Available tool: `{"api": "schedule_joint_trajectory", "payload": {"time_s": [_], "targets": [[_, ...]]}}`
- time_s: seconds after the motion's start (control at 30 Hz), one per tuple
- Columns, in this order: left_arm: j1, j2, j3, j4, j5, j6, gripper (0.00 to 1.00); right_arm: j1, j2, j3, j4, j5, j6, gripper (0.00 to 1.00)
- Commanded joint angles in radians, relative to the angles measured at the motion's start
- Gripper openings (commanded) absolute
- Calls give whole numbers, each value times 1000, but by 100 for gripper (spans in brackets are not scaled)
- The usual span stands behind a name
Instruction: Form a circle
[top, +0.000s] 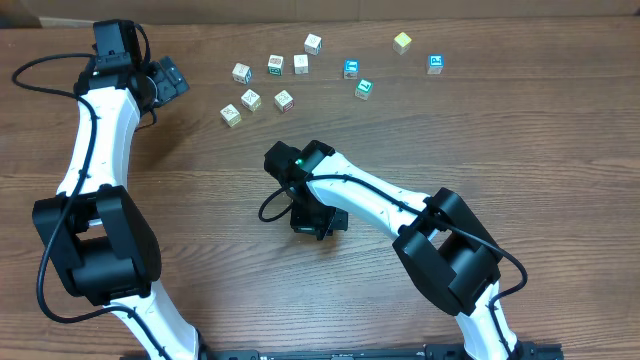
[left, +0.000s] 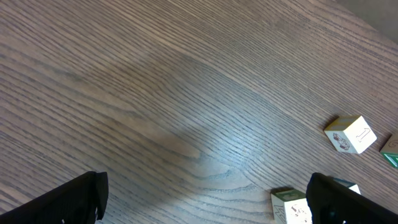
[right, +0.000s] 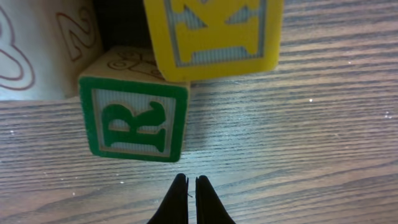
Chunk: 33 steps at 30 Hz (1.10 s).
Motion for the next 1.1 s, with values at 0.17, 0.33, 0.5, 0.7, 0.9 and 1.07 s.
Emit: {"api": "schedule_joint_trajectory", "payload": {"time_s": [0.17,0.33,0.5,0.7,0.9,1.07], "targets": [[-7,-11,11,2,1,-3,99,-4,-16,-3,13,21,11,4],[-7,-11,11,2,1,-3,99,-8,-16,-3,27,21,11,4],[-7,-11,11,2,1,-3,99,-9,-16,-3,31,24,11,4],[-7,-11,11,2,1,-3,100,-9,-16,-3,34,32,11,4],[-7,-11,11,2,1,-3,99,-10,-16,-3,39,40,11,4],[-7,-11,11,2,1,-3,100,-20,-16,-3,38,40,11,4]]}}
